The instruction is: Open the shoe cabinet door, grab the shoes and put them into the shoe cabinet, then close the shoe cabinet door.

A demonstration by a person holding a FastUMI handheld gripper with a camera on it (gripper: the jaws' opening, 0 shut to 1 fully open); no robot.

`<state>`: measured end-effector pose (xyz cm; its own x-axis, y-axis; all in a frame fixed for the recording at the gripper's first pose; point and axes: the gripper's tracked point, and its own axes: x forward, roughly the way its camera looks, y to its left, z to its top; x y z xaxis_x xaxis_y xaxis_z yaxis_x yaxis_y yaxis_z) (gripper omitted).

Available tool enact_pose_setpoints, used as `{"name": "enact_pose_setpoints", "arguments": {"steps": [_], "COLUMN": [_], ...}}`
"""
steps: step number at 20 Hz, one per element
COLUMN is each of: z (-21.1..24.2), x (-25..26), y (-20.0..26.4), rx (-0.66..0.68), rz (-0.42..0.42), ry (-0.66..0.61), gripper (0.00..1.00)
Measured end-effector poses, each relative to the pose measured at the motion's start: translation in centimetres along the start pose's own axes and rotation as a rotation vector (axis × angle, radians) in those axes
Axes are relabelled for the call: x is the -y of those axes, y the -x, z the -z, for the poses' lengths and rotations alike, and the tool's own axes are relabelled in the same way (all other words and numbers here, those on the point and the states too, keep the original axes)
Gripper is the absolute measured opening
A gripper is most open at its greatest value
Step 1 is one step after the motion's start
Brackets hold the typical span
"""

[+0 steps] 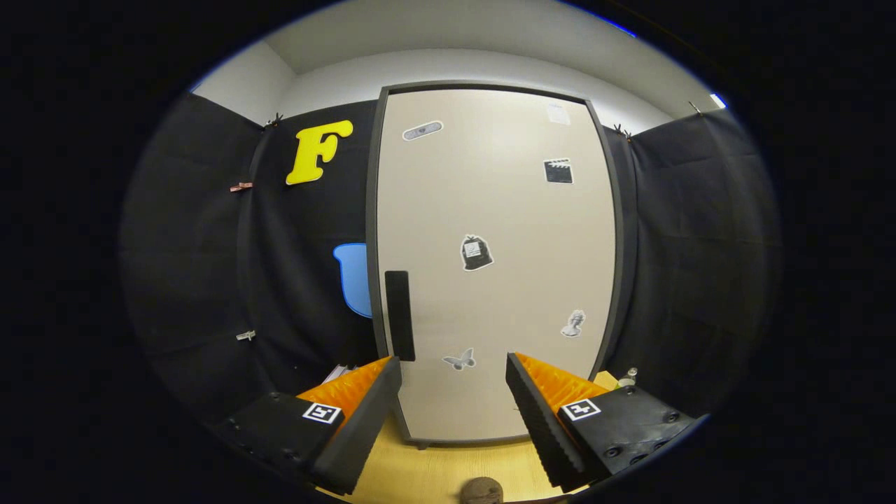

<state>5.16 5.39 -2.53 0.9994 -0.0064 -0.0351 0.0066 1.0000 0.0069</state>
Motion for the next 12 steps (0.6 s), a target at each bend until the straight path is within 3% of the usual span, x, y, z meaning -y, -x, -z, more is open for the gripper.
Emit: {"name": "enact_pose_setpoints", "arguments": {"steps": [12], "z": [1.3], "x": [-5.3], "y": [-11.0], "rx": [0.002], "rz": [0.024], "ry": [-0.019], "gripper": [0.98]}}
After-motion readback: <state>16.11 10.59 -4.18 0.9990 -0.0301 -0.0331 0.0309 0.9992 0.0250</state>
